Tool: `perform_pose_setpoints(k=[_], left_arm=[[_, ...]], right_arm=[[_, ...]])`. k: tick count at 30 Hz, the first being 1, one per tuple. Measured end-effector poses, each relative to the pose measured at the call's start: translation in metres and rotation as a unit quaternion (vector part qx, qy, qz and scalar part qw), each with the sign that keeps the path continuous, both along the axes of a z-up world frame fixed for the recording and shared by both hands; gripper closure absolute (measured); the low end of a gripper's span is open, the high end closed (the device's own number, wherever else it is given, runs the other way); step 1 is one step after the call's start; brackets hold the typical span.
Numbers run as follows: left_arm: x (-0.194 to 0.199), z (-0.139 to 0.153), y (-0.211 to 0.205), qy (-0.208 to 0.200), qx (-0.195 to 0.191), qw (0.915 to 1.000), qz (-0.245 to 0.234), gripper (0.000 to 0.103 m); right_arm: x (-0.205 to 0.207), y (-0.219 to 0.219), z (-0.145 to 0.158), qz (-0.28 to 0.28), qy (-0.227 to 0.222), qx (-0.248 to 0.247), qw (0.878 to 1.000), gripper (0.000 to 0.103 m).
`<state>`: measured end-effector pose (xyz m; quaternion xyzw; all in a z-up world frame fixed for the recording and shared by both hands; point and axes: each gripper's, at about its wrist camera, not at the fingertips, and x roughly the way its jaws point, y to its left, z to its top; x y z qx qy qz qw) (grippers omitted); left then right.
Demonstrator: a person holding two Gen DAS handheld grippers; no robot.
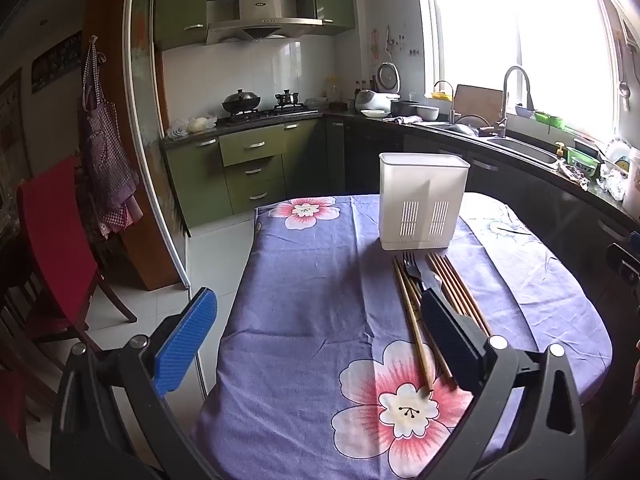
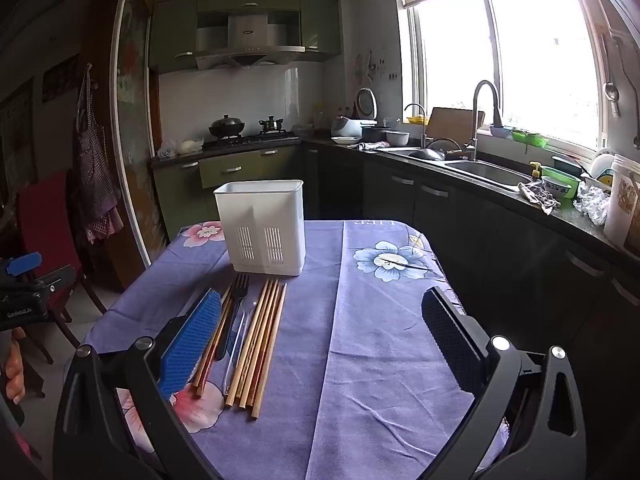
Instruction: Organize utensils
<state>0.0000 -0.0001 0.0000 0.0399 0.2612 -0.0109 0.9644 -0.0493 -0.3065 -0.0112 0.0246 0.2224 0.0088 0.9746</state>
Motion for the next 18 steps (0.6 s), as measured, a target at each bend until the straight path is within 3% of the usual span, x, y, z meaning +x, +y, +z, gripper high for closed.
perform_pose_setpoints(k=[18], left_arm=[[-0.002, -0.012, 0.001, 0.001, -0.003, 1.0, 0.001, 0.006]], right_arm=[[0.0, 0.002, -0.002, 0.002, 0.003, -0.002, 1.0, 0.004]])
